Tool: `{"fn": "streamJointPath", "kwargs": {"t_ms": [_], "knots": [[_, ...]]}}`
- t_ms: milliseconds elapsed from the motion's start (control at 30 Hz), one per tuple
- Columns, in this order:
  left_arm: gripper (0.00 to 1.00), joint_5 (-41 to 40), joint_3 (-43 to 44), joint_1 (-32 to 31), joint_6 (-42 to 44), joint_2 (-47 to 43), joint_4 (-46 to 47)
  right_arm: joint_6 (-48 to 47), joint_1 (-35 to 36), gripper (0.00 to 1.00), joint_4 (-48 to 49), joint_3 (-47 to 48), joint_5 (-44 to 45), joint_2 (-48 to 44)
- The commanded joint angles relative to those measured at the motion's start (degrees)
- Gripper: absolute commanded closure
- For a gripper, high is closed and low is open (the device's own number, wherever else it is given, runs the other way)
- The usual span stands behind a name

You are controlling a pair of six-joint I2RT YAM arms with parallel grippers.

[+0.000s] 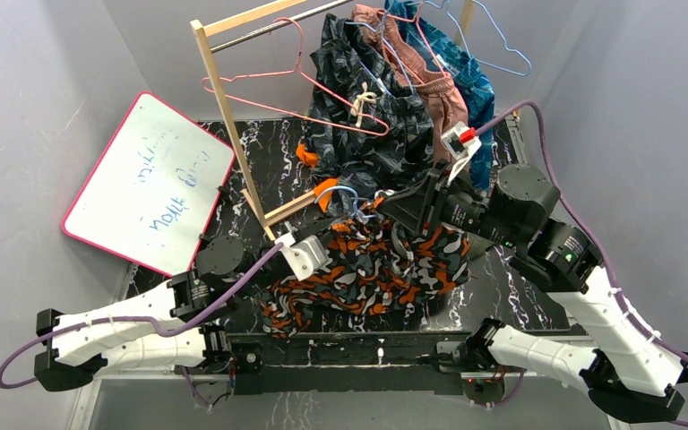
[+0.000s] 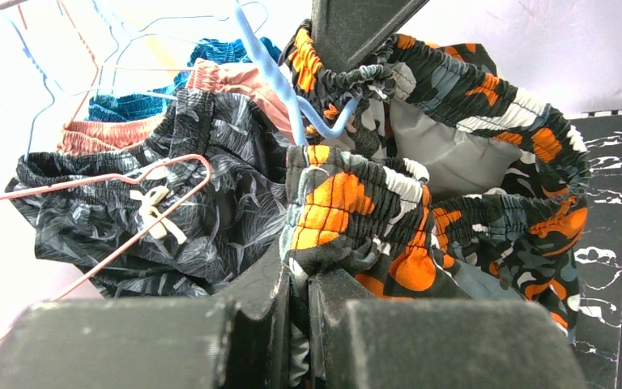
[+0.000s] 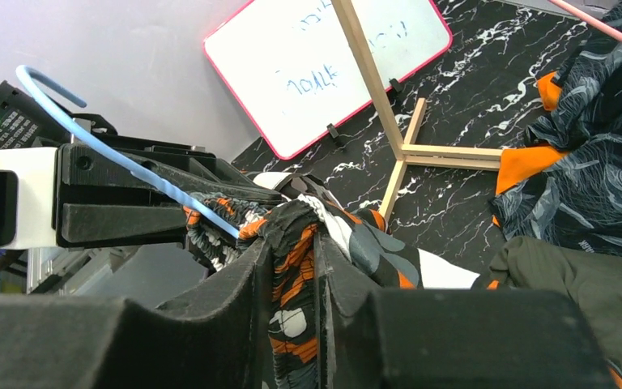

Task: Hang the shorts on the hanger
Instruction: Hang the shorts on the hanger.

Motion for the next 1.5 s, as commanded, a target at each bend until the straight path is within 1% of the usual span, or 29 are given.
{"fn": "streamJointPath", "kwargs": {"t_ms": [0, 100, 367, 633, 900, 1200, 1467], "knots": [[1.00, 0.76, 0.67, 0.05, -2.80, -3.02, 12.13, -1.47, 0.77, 0.67, -1.61, 0.90, -2.20, -0.21], [1.00, 0.90, 0.32, 0.01, -3.13, -3.22, 12.38, -1.96, 0.75, 0.61, -1.36, 1.23, -1.46, -0.94], [1.00, 1.16, -1.04, 0.01, -3.23, -4.20, 12.86, -4.51, 0.84, 0.40, -1.31, 5.35, -1.05, -2.18], [1.00, 1.59, -3.00, 0.02, -3.34, -6.25, 13.93, -8.32, 0.78, 0.29, -1.59, 9.87, -0.80, -3.09], [1.00, 1.82, -4.15, 0.05, -3.49, -7.55, 14.78, -11.65, 0.79, 0.26, -1.80, 13.76, -0.47, -2.76], [1.00, 3.22, -2.86, 0.01, -3.29, -7.91, 11.55, -15.95, 0.73, 0.26, 0.54, 14.31, 0.41, -3.01], [1.00, 3.07, -2.84, 0.02, -3.36, -9.23, 10.44, -19.25, 0.74, 0.27, 0.38, 17.19, -1.71, -1.40]]}}
